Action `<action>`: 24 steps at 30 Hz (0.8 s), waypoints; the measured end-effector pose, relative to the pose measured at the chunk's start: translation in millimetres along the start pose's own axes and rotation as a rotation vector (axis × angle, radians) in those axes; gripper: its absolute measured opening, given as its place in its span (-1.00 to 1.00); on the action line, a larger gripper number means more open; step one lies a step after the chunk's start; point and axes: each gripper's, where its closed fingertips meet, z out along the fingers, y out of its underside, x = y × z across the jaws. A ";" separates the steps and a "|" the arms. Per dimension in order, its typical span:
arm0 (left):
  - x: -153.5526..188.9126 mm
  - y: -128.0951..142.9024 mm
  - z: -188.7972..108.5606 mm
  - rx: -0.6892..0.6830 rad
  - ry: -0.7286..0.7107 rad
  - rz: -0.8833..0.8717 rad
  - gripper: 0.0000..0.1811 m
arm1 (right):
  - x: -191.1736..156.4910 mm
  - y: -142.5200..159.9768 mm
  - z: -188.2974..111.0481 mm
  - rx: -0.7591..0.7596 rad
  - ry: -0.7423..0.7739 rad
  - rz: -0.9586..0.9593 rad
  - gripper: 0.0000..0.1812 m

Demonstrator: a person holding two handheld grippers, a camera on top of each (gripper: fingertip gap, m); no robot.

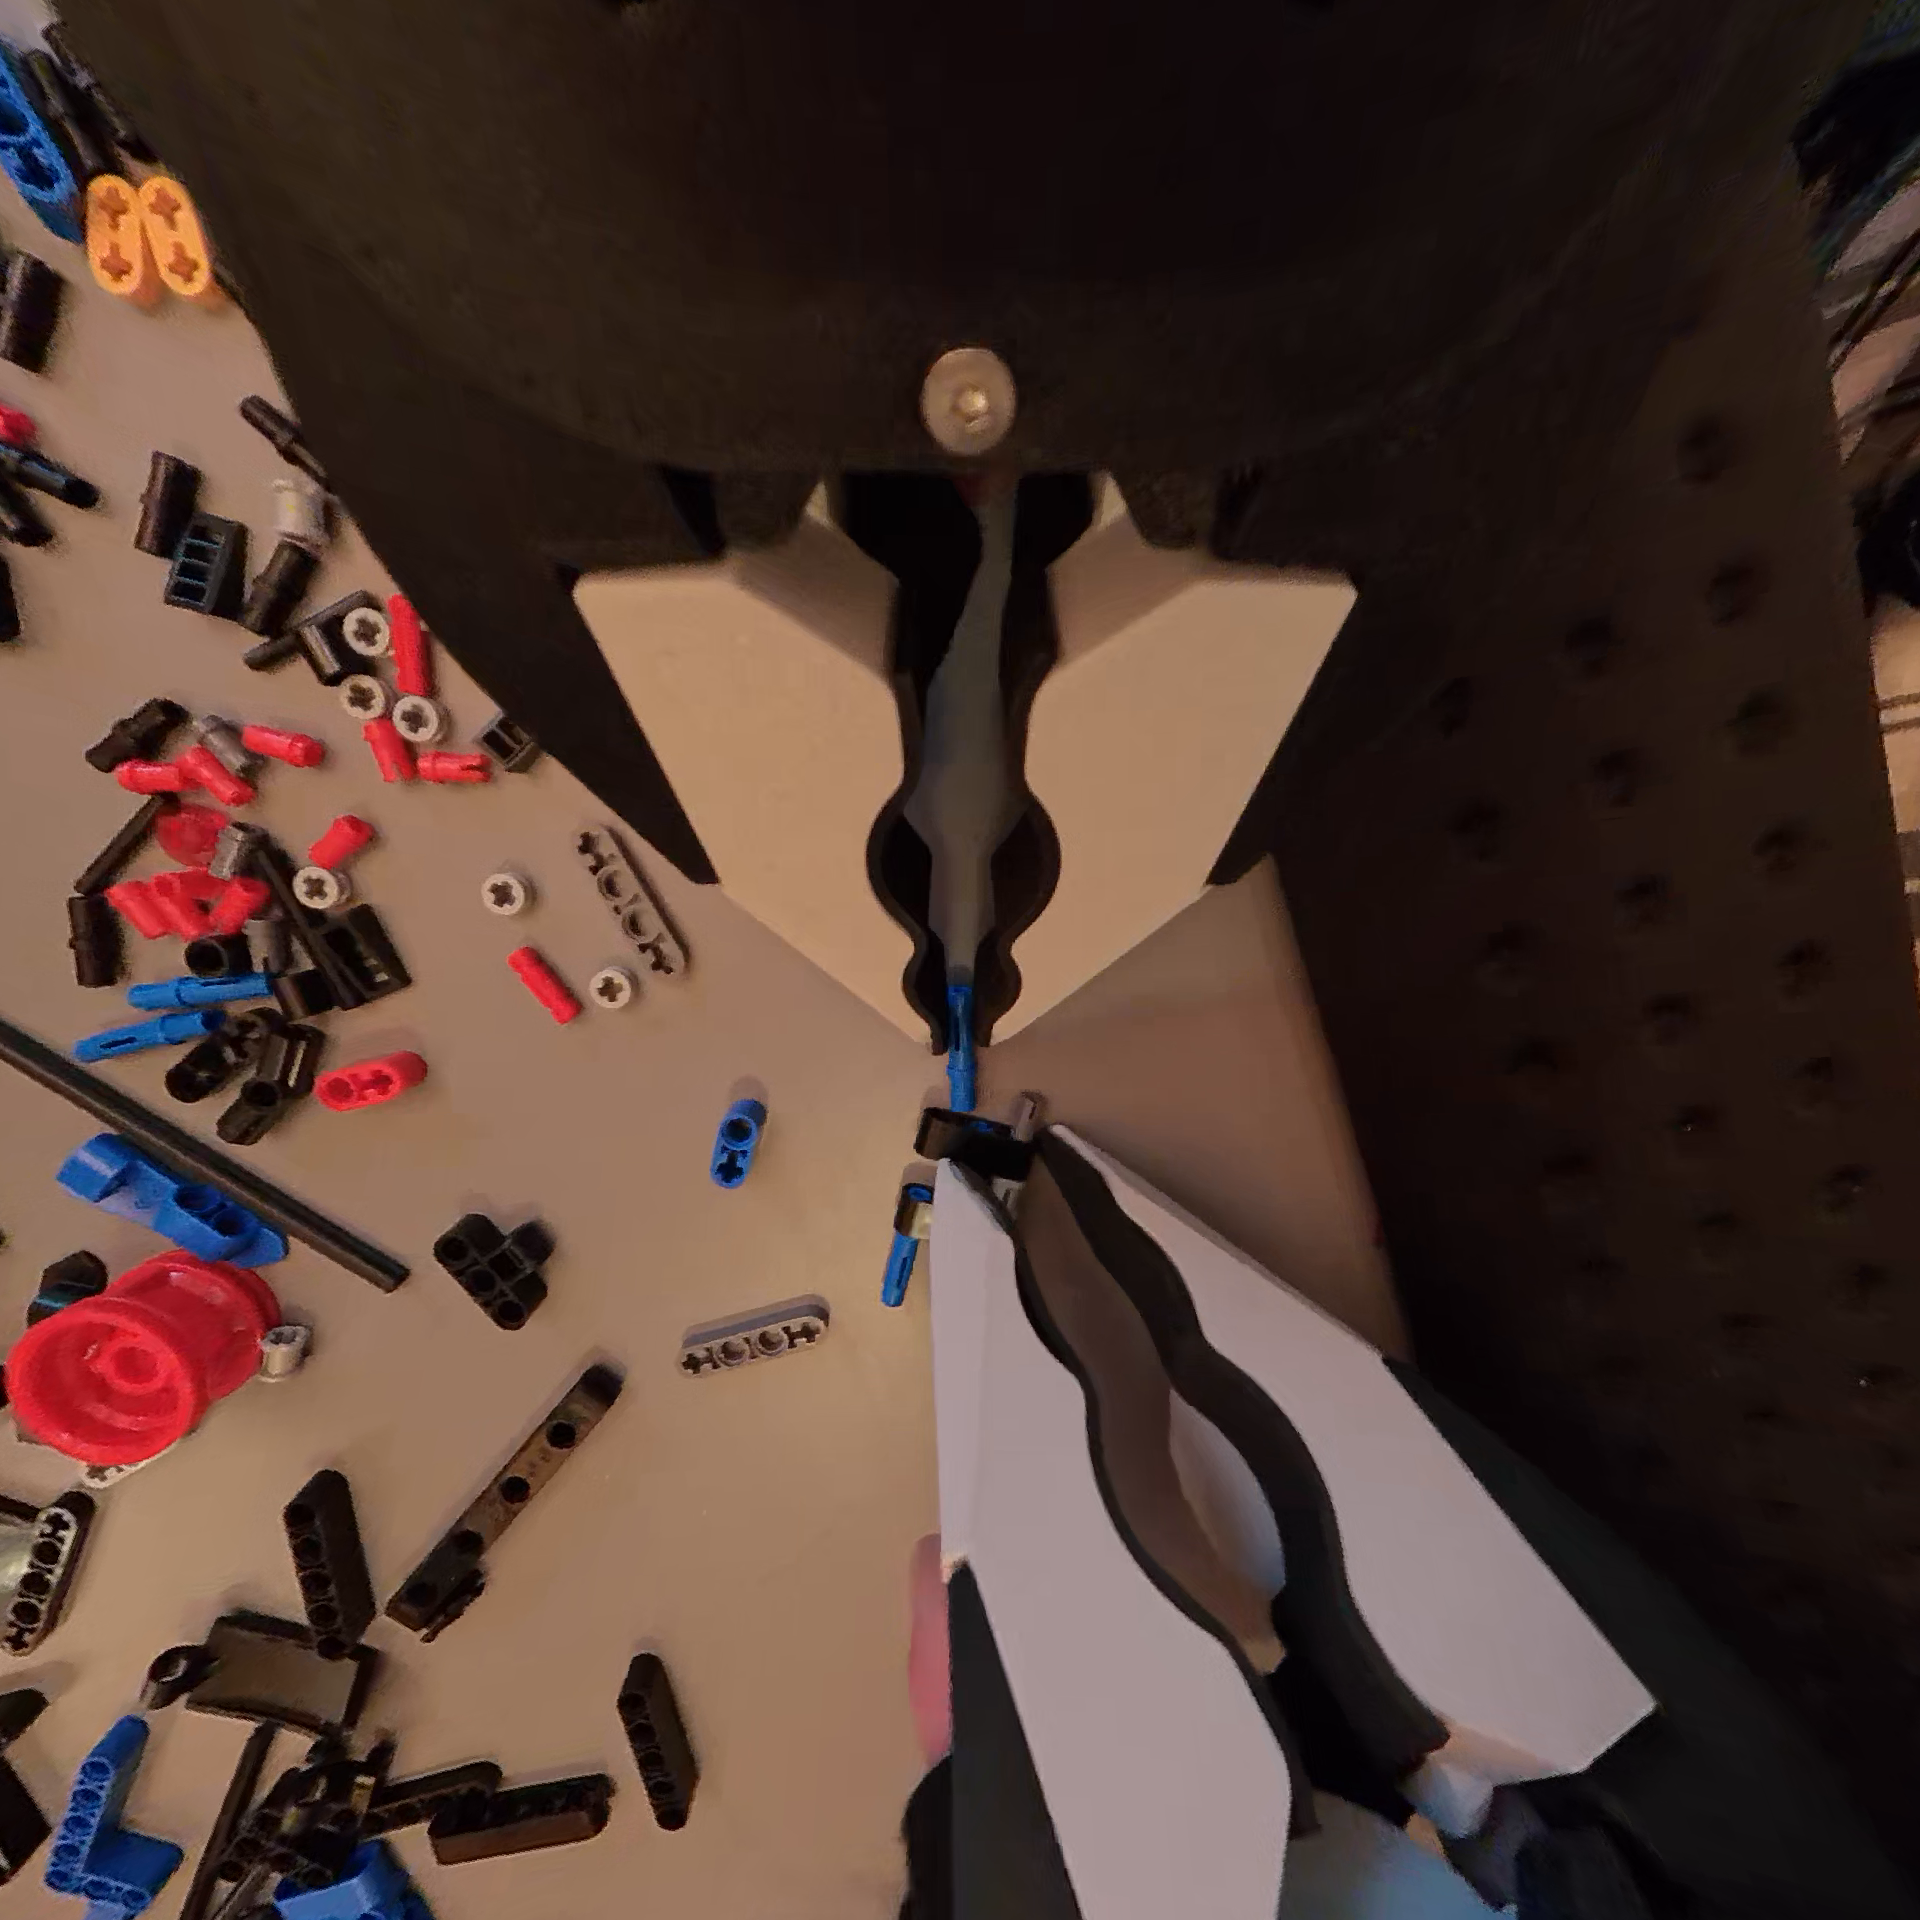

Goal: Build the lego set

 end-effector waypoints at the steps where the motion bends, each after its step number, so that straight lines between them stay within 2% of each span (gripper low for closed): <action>1: -0.6 -0.5 0.5 0.003 -0.004 -0.006 -0.85 | 1.1 -0.5 0.4 -0.001 0.007 0.003 -0.99; 11: -4.3 -1.3 2.5 0.002 -0.034 -0.046 -0.85 | 7.8 -0.8 0.6 0.004 0.066 0.018 -0.99; 24: -7.6 -0.9 3.7 0.008 -0.054 -0.124 -0.85 | 8.4 -4.4 4.3 -0.020 0.189 -0.076 -0.99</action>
